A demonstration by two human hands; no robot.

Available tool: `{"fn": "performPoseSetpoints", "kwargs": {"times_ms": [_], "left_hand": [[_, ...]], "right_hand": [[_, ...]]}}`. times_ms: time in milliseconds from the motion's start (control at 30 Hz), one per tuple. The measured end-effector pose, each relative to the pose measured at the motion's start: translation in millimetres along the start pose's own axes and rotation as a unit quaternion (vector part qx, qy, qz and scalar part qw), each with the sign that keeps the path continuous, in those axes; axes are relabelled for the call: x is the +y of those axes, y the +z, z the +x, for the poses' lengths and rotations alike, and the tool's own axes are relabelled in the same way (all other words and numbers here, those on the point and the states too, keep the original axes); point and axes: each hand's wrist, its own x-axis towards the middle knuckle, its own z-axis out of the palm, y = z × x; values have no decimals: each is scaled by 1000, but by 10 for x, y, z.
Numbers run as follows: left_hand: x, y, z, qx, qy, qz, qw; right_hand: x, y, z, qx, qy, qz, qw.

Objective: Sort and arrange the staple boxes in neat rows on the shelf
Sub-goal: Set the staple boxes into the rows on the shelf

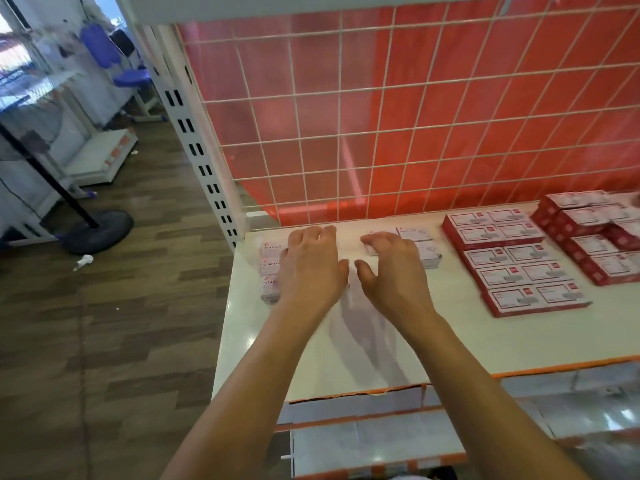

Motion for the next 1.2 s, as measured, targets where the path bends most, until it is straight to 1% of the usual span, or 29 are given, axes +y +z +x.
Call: {"fn": "performPoseSetpoints", "kwargs": {"times_ms": [300,733,933,1200], "left_hand": [[416,42,218,12,78,-1,997],[1168,149,374,-23,163,-6,986],[1535,293,418,-36,190,-4,981],[2012,517,422,-57,212,-14,976]], "right_hand": [[255,-369,71,53,25,-12,998],[876,-744,90,87,75,-52,992],[1218,-938,85,89,89,-74,989],[1550,-1194,-9,92,104,-61,988]]}}
